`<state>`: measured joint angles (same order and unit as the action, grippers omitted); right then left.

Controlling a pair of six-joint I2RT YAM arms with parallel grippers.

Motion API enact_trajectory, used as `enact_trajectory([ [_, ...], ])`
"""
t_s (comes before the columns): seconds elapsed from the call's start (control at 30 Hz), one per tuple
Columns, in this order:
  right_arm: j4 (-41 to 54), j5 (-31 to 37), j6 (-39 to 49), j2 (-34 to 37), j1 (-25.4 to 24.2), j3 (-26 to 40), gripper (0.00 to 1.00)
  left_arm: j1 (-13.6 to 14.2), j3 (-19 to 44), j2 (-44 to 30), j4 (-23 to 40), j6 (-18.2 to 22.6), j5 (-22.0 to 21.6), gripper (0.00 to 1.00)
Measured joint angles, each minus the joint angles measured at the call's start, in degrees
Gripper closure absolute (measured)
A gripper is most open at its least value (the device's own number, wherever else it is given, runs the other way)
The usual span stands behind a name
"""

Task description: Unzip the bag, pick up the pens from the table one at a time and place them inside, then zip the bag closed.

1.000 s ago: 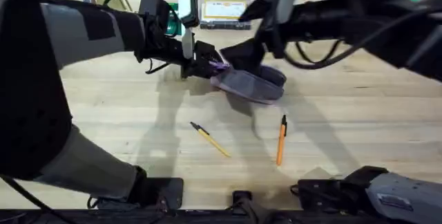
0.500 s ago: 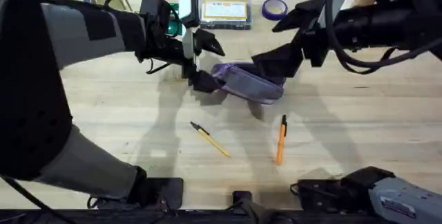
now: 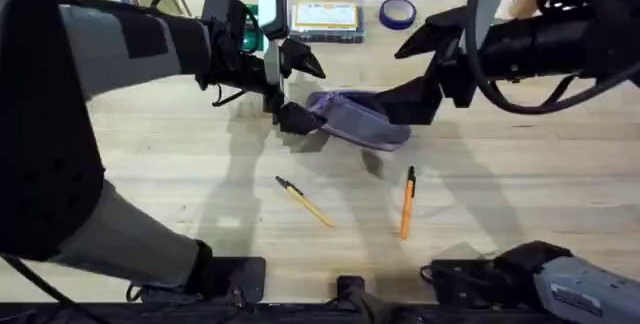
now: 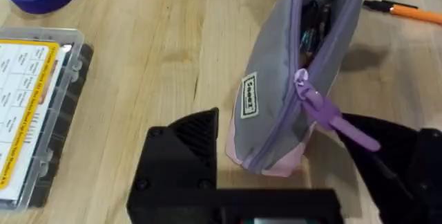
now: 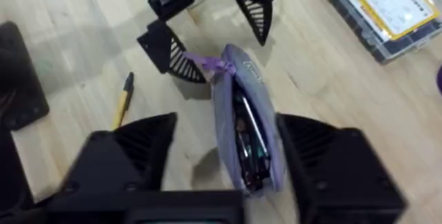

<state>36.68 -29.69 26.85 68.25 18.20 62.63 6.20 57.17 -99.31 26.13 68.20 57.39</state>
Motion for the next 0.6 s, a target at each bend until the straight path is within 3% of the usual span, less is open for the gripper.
enact_trajectory([
  [0.03,0.3,0.0,0.5,0.0,0.0,0.0,0.086,-0.1,0.0,0.0,0.0,0.0,0.2,0.008],
  [0.13,1.1,-0.1,1.4,0.5,0.0,0.0,0.356,-1.0,0.0,0.2,0.0,0.0,1.6,0.008],
  [0.27,1.5,-0.1,1.9,2.9,0.0,0.0,0.911,-3.4,0.0,2.8,1.1,0.0,3.6,0.008],
  [0.37,1.4,-0.2,2.0,6.2,0.0,0.0,0.970,-6.4,0.0,9.5,4.6,0.0,5.0,0.008],
  [0.6,-0.2,-0.2,2.0,10.1,1.0,0.0,0.972,-7.7,0.5,15.1,11.3,0.0,6.1,0.008],
])
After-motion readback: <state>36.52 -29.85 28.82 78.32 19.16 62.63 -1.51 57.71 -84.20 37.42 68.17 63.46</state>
